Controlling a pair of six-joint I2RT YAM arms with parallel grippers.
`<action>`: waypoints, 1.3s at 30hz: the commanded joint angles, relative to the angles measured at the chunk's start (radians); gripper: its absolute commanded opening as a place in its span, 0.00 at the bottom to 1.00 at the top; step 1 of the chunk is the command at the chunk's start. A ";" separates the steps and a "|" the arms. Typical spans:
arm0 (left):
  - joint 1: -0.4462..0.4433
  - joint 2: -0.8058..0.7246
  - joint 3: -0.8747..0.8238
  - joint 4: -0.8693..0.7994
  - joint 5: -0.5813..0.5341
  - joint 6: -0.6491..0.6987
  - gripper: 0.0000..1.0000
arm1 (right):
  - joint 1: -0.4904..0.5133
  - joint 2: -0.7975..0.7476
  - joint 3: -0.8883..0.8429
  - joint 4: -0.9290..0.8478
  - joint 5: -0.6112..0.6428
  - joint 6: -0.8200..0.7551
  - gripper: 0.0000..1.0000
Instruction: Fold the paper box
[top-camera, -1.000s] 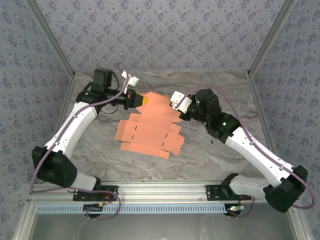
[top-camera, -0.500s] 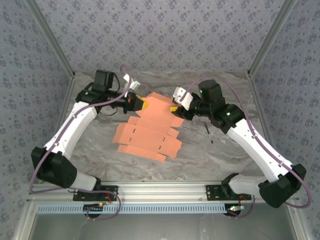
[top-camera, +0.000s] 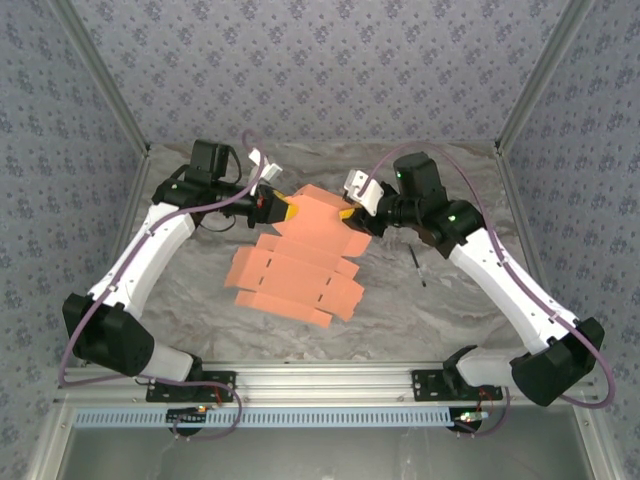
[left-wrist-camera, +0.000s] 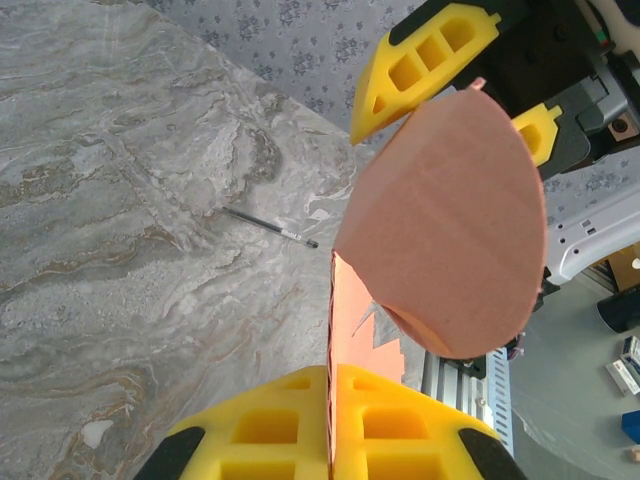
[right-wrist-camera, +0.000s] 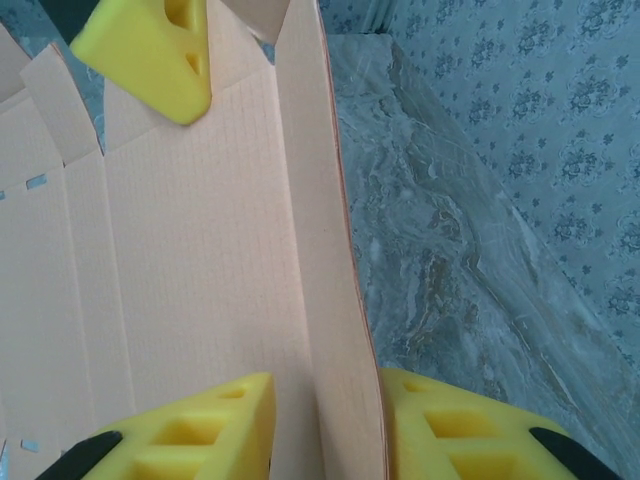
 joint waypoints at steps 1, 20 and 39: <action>-0.009 0.012 0.036 -0.012 0.037 0.021 0.00 | -0.014 0.001 0.036 -0.025 -0.046 0.026 0.32; -0.006 -0.015 -0.039 0.064 -0.002 0.009 0.31 | -0.036 -0.034 0.044 -0.078 -0.112 0.020 0.00; 0.003 -0.019 -0.081 0.057 0.019 0.069 0.23 | -0.094 -0.089 0.030 -0.051 -0.159 0.071 0.00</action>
